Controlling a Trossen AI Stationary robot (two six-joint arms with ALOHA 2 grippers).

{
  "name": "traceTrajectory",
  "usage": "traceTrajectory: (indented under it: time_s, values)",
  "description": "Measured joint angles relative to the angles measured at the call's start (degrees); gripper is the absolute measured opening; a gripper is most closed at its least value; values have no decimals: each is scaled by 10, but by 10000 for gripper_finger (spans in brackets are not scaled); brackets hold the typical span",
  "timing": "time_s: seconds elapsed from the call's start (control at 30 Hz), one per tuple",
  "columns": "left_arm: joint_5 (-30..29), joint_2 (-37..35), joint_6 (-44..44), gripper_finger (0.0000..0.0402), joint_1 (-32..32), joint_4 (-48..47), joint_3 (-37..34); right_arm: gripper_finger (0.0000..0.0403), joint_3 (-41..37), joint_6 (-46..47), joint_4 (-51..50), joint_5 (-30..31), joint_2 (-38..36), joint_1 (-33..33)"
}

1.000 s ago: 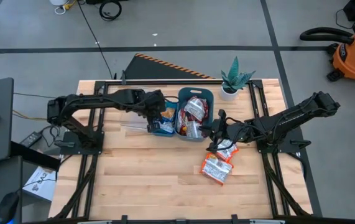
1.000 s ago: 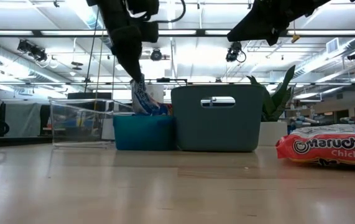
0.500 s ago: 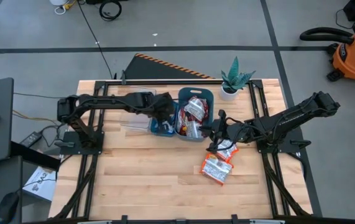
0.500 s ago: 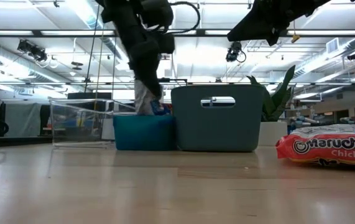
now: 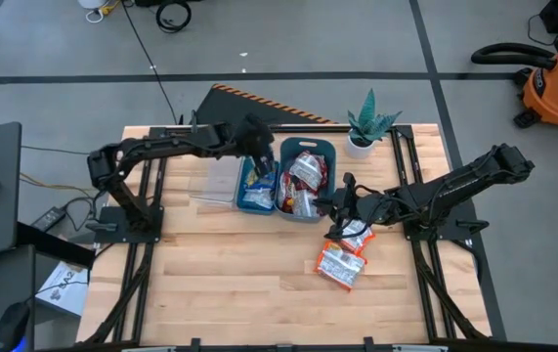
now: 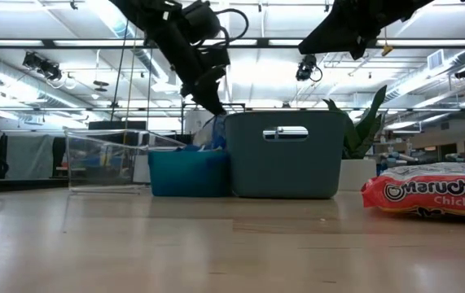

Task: Sort Maruchan noodles
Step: Put the blue noodle pack into the blue bin

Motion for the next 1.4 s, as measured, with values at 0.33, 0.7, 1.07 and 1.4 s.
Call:
traceTrajectory:
  time_s: [0.33, 0.7, 1.07, 1.4]
  values:
    - [22, 0, -55, 6, 21, 32, 0, 39, 0, 2, 0, 0, 0, 1]
    - [-24, -1, -66, 6, 36, 20, 0, 39, 0, 2, 0, 0, 0, 1]
    - [-32, -30, -48, 6, 28, 6, 0, 39, 0, 2, -1, 0, 0, -3]
    - [12, -66, 22, 6, 5, -2, 0, 39, 0, 2, -3, 0, 0, -3]
